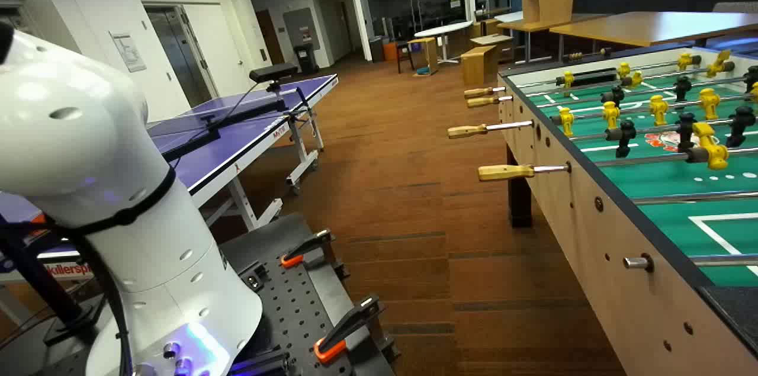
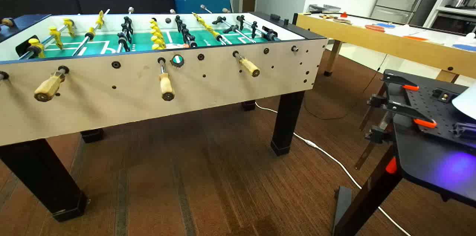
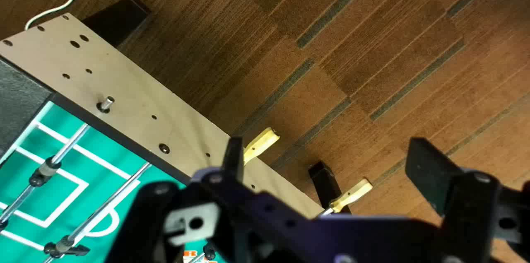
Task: Push the fourth rod from the left to the right
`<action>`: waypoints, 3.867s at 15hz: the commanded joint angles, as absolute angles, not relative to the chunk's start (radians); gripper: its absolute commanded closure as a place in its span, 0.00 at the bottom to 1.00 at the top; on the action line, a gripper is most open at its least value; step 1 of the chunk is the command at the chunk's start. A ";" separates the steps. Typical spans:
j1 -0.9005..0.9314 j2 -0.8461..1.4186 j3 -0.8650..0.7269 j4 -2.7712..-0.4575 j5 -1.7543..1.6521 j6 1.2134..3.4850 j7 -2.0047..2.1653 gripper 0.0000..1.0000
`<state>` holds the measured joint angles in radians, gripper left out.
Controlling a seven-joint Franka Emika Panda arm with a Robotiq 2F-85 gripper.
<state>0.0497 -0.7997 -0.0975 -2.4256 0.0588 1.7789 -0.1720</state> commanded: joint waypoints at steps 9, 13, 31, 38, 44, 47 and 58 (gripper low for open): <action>0.042 -0.704 -0.039 -2.424 0.095 1.888 -0.077 0.00; 0.060 -0.518 0.055 -2.453 0.168 2.151 0.067 0.00; 0.108 0.216 0.132 -2.193 0.179 2.669 0.273 0.00; 0.107 0.473 0.196 -2.071 0.378 2.920 0.290 0.00; 0.073 0.728 0.314 -1.854 0.437 3.062 0.281 0.00; 0.072 0.837 0.343 -1.727 0.441 3.068 0.288 0.00; 0.116 1.032 0.330 -1.452 0.427 3.012 0.311 0.00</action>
<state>0.1021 0.9886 0.3237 -1.5306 0.4192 3.0420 0.2824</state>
